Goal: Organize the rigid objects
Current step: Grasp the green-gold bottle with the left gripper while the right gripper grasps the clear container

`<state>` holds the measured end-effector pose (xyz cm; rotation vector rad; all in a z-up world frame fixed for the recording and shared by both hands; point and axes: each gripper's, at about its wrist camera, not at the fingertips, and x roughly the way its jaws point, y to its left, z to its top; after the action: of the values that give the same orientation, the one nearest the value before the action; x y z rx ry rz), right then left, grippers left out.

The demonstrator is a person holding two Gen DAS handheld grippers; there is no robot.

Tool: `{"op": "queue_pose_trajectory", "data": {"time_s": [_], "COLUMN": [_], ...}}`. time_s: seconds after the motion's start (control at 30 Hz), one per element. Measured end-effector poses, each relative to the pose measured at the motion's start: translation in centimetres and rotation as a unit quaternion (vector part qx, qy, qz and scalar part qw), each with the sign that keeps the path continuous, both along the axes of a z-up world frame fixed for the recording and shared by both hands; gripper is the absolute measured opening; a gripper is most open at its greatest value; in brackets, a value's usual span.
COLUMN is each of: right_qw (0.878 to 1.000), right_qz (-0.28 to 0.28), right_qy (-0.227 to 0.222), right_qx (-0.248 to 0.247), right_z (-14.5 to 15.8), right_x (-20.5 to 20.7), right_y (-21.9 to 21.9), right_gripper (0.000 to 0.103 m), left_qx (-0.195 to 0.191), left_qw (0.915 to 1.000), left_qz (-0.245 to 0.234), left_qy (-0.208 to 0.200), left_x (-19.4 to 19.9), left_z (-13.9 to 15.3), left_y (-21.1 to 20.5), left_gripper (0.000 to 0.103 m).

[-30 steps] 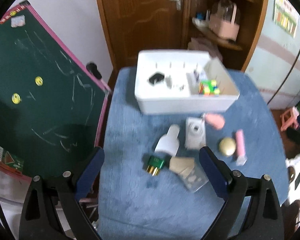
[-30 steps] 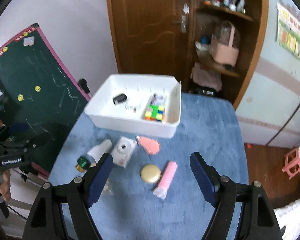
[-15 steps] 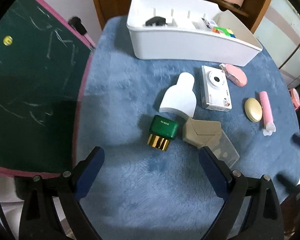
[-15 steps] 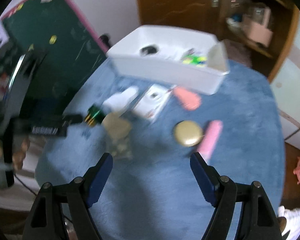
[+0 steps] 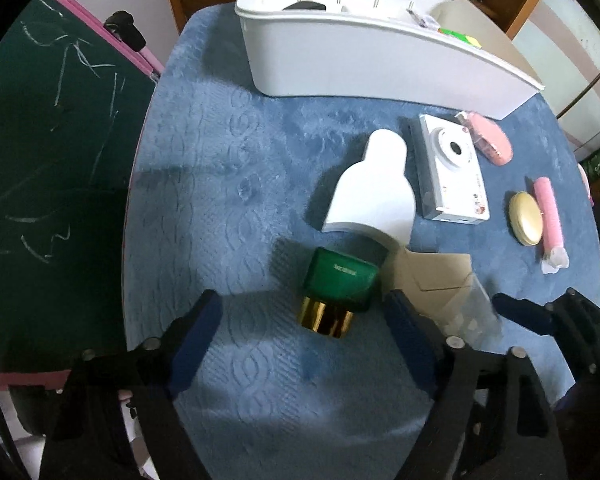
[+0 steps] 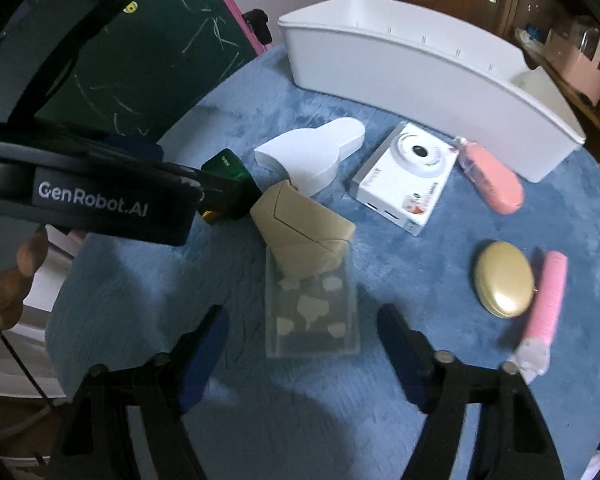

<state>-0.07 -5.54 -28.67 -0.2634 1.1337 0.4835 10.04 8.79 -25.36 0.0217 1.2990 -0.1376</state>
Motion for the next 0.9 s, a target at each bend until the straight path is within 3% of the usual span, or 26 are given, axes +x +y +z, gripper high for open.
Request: {"op": "queue_pose_trajectory", "data": {"time_s": [0.13,0.3,0.5,0.73,0.9], "right_qw": [1.0,1.0,1.0,1.0,1.0], "right_qz": [-0.008,-0.01,-0.003,-0.005,-0.009], "right_qy": [0.011,0.021,0.012,0.017,0.011], "right_qx": [-0.016,-0.004,-0.018,-0.016,0.002], "right_z": [-1.1,-1.2,-1.4,-1.0,1.8], "right_x": [0.7,0.8,0.4,0.3,-0.2], "right_y": [0.2,-0.4,0.0,0.0,-1.7], "right_gripper": [0.05,0.05,0.05,0.049,0.049], "left_qx": [-0.021,-0.023,-0.034,-0.025,-0.03], "left_qw": [0.9997,0.9994,0.9987,0.9994,0.9993], "left_qz": [-0.004,-0.015,-0.029,-0.02,-0.02], "left_qy": [0.012,0.021,0.025,0.013,-0.013], "left_x": [0.6,1.2,1.4,0.5,-0.7], "left_z": [-0.7,-1.5,-1.9,-0.7,3.6], "left_y": [0.3,-0.2,-1.5,-1.6,-1.8], "left_gripper": [0.081,0.076,0.045,0.044,0.044]}}
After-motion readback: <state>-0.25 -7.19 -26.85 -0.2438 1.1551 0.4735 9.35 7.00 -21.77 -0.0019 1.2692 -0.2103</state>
